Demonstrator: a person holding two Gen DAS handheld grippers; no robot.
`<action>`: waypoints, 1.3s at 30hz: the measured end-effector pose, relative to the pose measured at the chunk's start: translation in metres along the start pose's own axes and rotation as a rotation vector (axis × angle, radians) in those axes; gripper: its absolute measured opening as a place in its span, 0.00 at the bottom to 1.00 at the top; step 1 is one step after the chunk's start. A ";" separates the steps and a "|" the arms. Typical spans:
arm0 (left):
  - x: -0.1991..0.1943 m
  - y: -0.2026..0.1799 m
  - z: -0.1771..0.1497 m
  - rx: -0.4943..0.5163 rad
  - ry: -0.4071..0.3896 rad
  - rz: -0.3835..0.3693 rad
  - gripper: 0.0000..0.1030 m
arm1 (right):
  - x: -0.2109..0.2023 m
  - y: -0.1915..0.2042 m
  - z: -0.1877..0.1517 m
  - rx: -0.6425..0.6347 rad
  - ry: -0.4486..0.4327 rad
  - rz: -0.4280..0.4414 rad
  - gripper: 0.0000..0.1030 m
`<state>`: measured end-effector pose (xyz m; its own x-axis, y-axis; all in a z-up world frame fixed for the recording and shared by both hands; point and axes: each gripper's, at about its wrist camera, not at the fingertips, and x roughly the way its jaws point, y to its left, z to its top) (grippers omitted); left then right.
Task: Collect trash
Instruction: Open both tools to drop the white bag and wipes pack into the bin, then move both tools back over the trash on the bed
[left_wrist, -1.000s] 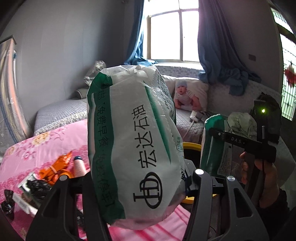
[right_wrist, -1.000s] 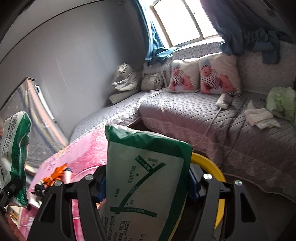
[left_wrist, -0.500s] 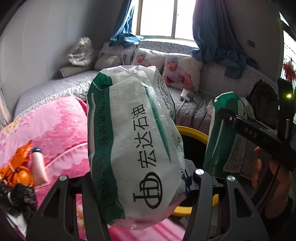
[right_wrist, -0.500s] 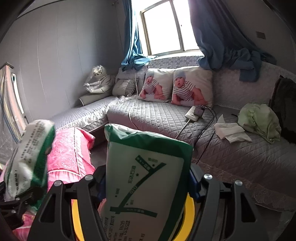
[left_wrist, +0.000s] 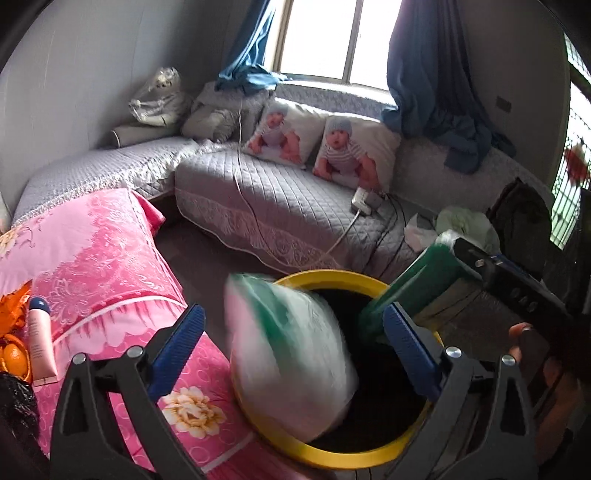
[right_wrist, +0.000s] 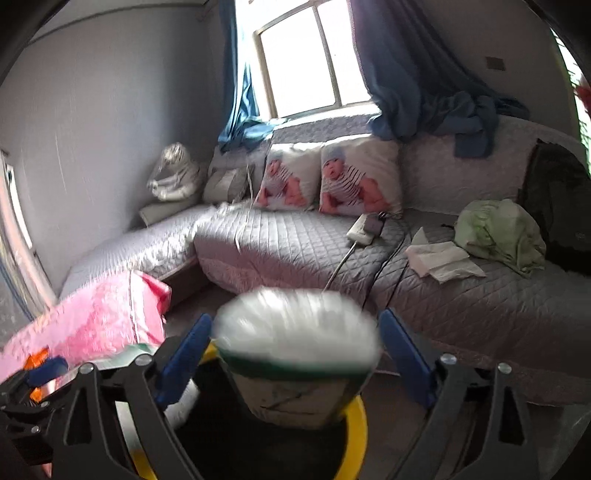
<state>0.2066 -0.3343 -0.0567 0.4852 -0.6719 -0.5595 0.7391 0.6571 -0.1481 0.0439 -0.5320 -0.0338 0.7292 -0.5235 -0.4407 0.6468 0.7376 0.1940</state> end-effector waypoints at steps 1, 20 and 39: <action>0.001 -0.001 0.002 -0.008 -0.003 -0.003 0.90 | -0.005 -0.003 0.002 0.005 -0.024 -0.004 0.92; -0.261 0.081 0.018 -0.263 -0.587 0.136 0.92 | -0.107 0.041 0.012 -0.068 -0.287 0.335 0.92; -0.454 0.227 -0.152 -0.397 -0.477 0.769 0.92 | -0.194 0.313 -0.137 -1.007 0.227 1.422 0.92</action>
<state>0.0830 0.1722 0.0399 0.9696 -0.0237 -0.2437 -0.0247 0.9808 -0.1937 0.0746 -0.1411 -0.0080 0.4551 0.7037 -0.5456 -0.8490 0.5276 -0.0277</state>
